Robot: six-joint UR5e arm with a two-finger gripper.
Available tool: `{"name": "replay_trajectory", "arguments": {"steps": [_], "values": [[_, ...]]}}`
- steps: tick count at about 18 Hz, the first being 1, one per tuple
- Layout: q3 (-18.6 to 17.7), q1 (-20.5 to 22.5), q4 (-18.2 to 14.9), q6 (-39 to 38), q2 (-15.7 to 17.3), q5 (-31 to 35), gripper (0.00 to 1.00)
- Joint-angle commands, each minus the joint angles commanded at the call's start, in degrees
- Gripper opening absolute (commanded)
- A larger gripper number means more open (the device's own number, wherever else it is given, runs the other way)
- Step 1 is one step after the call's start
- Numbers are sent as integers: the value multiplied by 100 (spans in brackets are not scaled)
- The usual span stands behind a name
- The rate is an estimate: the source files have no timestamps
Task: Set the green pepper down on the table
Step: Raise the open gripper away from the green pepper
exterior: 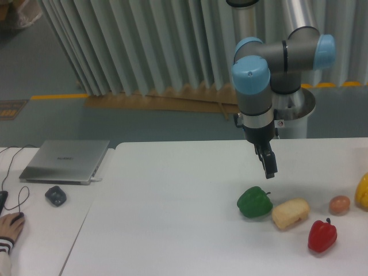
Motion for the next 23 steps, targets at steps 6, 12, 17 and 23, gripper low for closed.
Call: {"name": "replay_trajectory", "arguments": {"steps": [6,12,17,23], "values": [[9,88,-167,596,87,-131,100],[0,150,-194,607,185,-544,100],[-17,141,-229,616,211,-527,100],[-61,141,-246,607,299,-518,100]]}}
